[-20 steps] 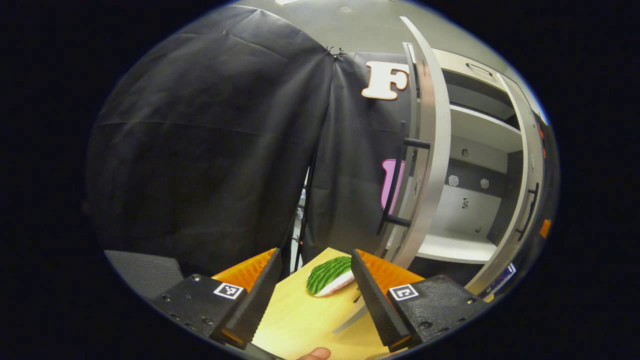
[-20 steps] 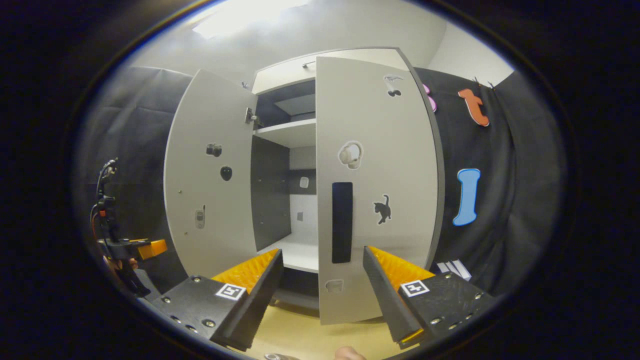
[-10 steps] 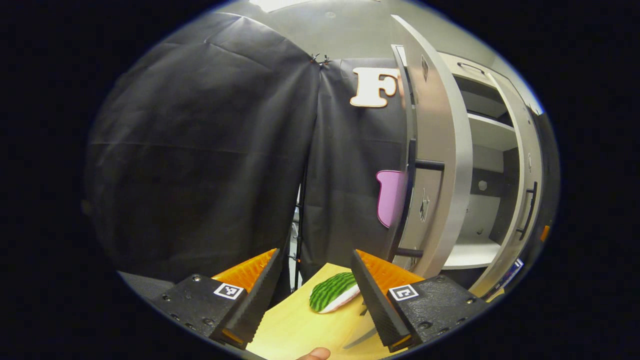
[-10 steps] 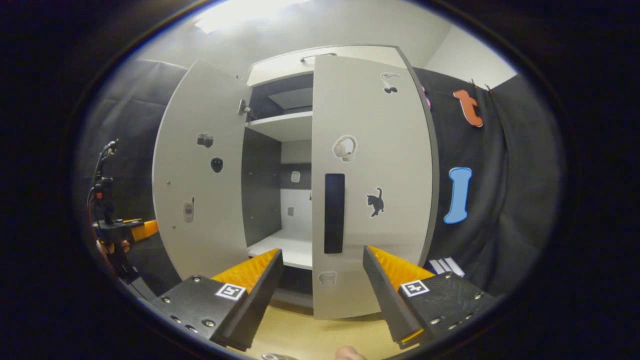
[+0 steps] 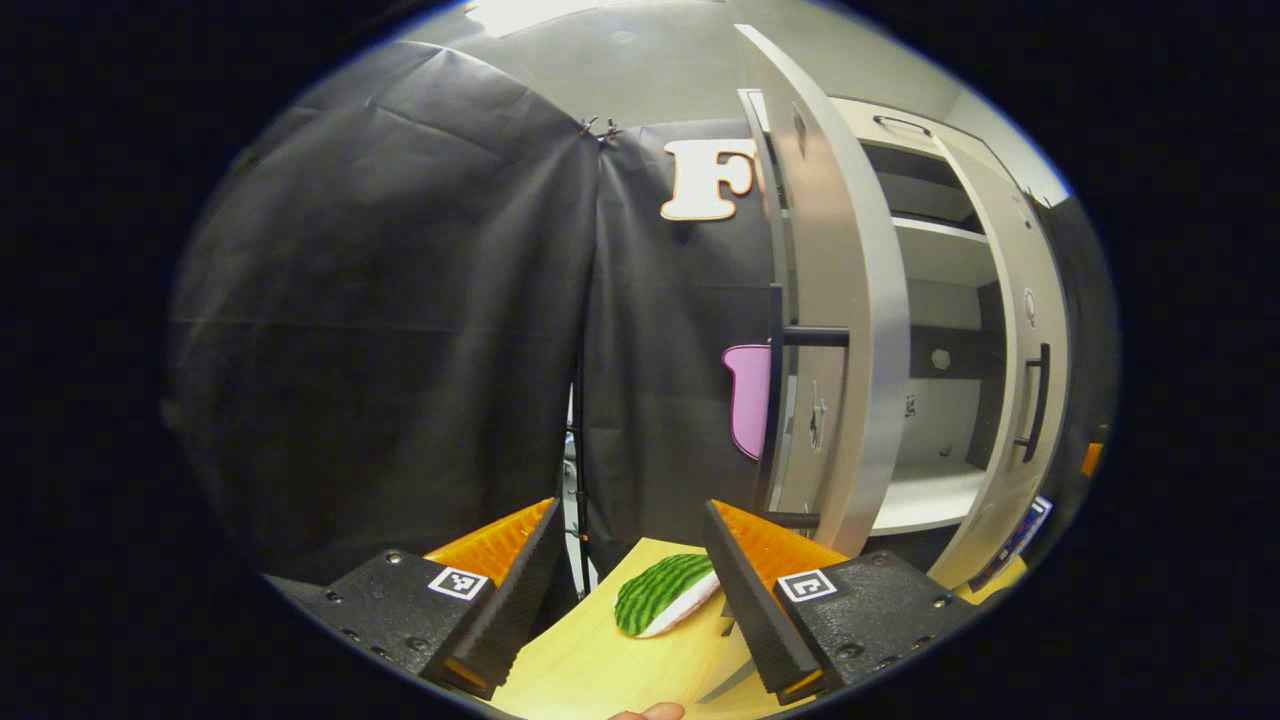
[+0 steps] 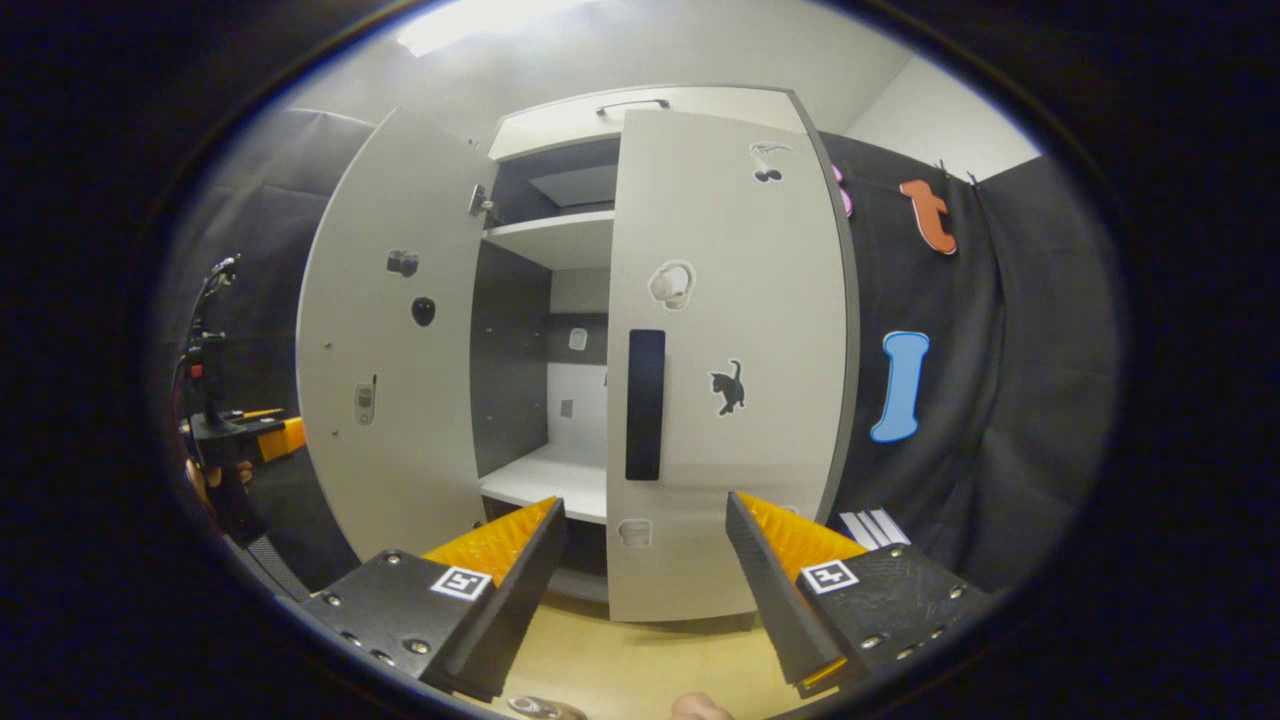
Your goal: Grasp the bottle in the cabinet with the left hand and place it on the coaster, then close the right door with the right hand and the left door with the left hand.
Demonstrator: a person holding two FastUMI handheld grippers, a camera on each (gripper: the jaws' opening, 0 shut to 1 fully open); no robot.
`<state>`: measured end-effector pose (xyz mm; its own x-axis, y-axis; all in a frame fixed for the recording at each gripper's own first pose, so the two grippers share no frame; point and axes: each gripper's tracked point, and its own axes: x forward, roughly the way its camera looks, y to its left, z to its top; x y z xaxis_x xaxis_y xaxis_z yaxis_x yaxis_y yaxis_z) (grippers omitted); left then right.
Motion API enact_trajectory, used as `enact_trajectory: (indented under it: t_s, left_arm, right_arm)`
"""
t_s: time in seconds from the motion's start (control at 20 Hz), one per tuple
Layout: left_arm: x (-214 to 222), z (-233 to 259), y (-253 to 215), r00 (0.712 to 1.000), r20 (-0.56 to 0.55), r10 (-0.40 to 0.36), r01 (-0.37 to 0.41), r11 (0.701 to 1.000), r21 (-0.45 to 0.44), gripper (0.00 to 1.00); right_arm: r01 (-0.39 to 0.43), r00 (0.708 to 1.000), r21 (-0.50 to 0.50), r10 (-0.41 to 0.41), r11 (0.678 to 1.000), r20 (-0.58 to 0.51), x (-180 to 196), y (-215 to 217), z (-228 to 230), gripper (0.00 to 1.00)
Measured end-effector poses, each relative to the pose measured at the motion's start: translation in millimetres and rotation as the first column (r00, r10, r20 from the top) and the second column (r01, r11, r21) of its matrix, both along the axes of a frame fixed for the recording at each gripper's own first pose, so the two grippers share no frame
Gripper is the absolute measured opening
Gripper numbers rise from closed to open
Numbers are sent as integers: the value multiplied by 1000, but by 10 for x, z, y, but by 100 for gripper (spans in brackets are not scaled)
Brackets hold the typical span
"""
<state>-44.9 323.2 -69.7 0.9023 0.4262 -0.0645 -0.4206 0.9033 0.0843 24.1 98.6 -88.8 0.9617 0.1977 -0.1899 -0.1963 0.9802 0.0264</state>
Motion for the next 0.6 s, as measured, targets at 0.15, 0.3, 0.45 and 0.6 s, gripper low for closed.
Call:
enact_trajectory:
  t_s: [0.15,0.3,0.45,0.6]
  left_arm:
    - [0,0,-20,1000,-14,-15,15,1000,8,83]
    - [27,-7,-24,999,-13,-30,30,999,-26,82]
    - [18,-15,-82,999,-13,-33,33,999,-36,81]
    - [22,-24,-172,999,-12,-52,52,998,-40,87]
  right_arm:
    - [-7,1000,13,8,1000,-5,18,40,-20,93]
    - [-30,1000,33,30,999,-7,45,123,-40,97]
    - [-57,998,35,57,998,-15,55,194,-81,97]
    - [-72,997,37,73,997,-20,39,213,-107,97]
